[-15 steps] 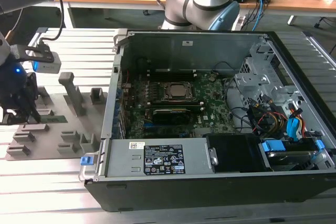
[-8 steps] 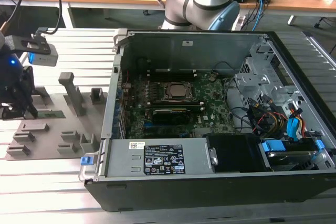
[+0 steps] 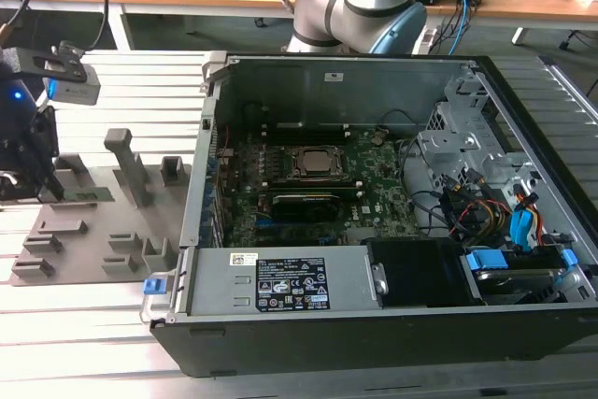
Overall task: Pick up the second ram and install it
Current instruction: 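Pick up the second ram and move it above second insertion slot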
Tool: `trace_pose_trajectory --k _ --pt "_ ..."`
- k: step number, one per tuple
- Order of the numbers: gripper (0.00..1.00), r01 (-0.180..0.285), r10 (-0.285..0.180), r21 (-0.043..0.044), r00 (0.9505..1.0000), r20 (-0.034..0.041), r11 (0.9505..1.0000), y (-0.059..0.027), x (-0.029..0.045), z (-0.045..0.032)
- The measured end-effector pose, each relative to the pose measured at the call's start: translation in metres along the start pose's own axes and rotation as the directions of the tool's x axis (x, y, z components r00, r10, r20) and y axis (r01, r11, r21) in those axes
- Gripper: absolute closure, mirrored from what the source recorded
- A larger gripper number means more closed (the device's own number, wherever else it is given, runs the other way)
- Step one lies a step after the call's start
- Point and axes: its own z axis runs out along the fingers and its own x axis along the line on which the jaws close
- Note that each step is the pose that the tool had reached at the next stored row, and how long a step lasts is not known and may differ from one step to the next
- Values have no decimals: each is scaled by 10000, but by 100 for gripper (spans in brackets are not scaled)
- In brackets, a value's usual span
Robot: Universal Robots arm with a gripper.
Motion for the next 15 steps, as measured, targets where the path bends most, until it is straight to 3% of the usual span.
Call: trace_pose_trajectory --k 15 --pt "86 1 -1 0 10000 0 10000 -13 -10 -256"
